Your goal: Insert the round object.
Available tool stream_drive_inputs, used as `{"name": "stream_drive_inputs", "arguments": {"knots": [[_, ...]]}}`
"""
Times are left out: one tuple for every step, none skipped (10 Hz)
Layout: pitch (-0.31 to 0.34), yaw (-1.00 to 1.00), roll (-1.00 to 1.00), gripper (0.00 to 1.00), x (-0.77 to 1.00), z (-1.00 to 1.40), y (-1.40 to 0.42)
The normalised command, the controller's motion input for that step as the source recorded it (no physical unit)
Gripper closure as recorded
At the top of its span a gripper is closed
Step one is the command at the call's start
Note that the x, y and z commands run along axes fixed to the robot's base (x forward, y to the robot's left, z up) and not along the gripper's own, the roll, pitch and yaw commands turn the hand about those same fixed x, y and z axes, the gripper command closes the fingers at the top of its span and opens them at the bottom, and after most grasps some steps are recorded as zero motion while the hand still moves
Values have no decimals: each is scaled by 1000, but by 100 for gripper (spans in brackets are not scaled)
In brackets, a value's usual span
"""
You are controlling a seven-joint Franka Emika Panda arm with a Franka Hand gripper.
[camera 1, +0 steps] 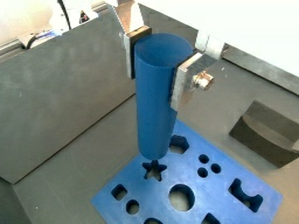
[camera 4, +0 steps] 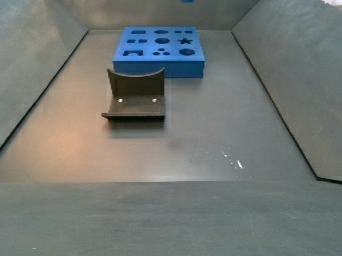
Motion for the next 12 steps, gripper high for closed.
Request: {"name": "stream_drive_inputs", "arguments": {"knots": [[-47, -20, -86, 100, 189, -166, 0], [0, -83, 0, 100, 1000, -297, 0], [47, -26, 86, 100, 1000, -417, 0], [0, -69, 113, 100, 1000, -400, 0], [0, -100, 64, 100, 1000, -323, 0], [3, 0, 79, 100, 1000, -209, 0], [-44, -31, 157, 100, 1000, -134, 0], [-84, -43, 149, 100, 1000, -134, 0], [-104, -46, 143, 100, 1000, -134, 0], [-91, -43, 141, 100, 1000, -183, 0], [-49, -14, 137, 100, 1000, -240, 0], [0, -66, 227, 100, 1000, -460, -183]]}}
